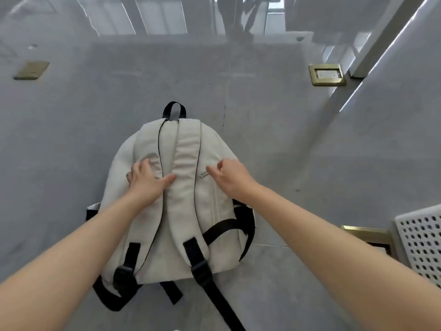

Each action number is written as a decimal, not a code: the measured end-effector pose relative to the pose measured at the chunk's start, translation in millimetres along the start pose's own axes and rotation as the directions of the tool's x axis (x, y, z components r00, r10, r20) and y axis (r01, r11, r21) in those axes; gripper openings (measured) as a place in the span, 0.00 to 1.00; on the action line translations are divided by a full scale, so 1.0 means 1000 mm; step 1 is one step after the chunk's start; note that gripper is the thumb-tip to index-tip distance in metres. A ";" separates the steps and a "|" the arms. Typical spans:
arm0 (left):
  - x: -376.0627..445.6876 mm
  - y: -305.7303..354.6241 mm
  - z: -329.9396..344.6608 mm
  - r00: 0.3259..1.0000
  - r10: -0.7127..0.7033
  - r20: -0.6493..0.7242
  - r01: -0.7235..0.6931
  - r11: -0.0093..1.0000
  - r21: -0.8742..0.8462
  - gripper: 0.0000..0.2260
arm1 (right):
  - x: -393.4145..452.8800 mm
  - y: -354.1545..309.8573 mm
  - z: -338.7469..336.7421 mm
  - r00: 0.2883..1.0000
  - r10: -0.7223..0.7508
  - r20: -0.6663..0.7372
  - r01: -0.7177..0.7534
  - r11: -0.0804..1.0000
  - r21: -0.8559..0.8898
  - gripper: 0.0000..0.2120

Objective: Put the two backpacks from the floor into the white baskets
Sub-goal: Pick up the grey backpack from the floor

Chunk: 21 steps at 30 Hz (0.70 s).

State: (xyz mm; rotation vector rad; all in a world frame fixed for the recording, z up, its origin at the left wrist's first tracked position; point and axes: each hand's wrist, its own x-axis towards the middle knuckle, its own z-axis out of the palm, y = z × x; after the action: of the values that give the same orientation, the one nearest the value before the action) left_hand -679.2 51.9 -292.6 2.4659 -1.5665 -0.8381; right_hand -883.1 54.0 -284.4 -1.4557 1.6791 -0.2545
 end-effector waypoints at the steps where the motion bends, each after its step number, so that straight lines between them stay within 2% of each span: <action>1: 0.005 -0.003 0.003 0.999 -0.051 -0.018 0.051 0.998 0.029 0.48 | 0.004 -0.004 0.011 1.000 0.012 0.002 -0.012 1.000 -0.026 0.21; 3: 0.011 -0.003 0.004 0.985 -0.168 -0.044 0.171 0.982 0.082 0.57 | 0.007 -0.010 0.023 0.996 0.094 -0.002 -0.094 0.993 -0.078 0.34; 5: 0.016 -0.004 0.001 0.971 -0.236 -0.047 0.240 0.967 0.089 0.62 | 0.005 -0.016 0.026 0.981 0.192 -0.006 -0.192 0.979 -0.067 0.47; 7: 0.028 -0.008 0.000 0.968 -0.244 -0.064 0.249 0.965 0.077 0.61 | 0.009 -0.022 0.030 0.966 0.259 0.022 -0.259 0.966 -0.023 0.56; 9: 0.038 -0.016 0.004 0.966 -0.245 -0.077 0.248 0.969 0.020 0.54 | 0.013 -0.028 0.039 0.955 0.295 0.036 -0.294 0.955 -0.023 0.60; 12: 0.036 -0.024 0.013 0.973 -0.230 -0.006 0.224 0.953 -0.204 0.41 | 0.014 -0.031 0.061 0.958 0.286 -0.016 -0.286 0.949 -0.131 0.60; 14: 0.032 -0.026 0.016 0.983 -0.179 -0.040 0.164 0.954 -0.250 0.30 | 0.018 -0.022 0.067 0.959 0.279 -0.047 -0.283 0.949 -0.140 0.58; 16: 0.033 -0.032 0.005 0.981 -0.157 -0.111 0.133 0.971 -0.198 0.23 | 0.022 -0.014 0.061 0.956 0.286 -0.058 -0.287 0.958 -0.005 0.54; 18: 0.037 -0.047 -0.008 0.963 -0.206 -0.173 0.199 0.978 -0.057 0.23 | 0.024 -0.002 0.054 0.964 0.262 -0.041 -0.254 0.957 0.143 0.47; 19: 0.044 -0.058 -0.017 0.955 -0.261 -0.141 0.251 0.964 -0.085 0.26 | 0.024 0.004 0.052 0.972 0.234 -0.010 -0.227 0.951 0.209 0.45; 20: 0.046 -0.065 -0.026 0.947 -0.321 -0.014 0.309 0.923 -0.232 0.26 | 0.021 0.011 0.051 0.979 0.204 0.022 -0.202 0.937 0.286 0.43; 21: 0.047 -0.068 -0.032 0.927 -0.322 0.195 0.374 0.841 -0.391 0.25 | 0.017 0.020 0.050 0.983 0.180 0.044 -0.183 0.908 0.378 0.41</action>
State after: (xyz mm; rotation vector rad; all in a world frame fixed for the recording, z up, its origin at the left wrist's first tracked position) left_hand -593.3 36.8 -309.1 2.4280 -0.8347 -1.2506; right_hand -860.2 63.7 -335.3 -1.0039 1.6367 -0.4442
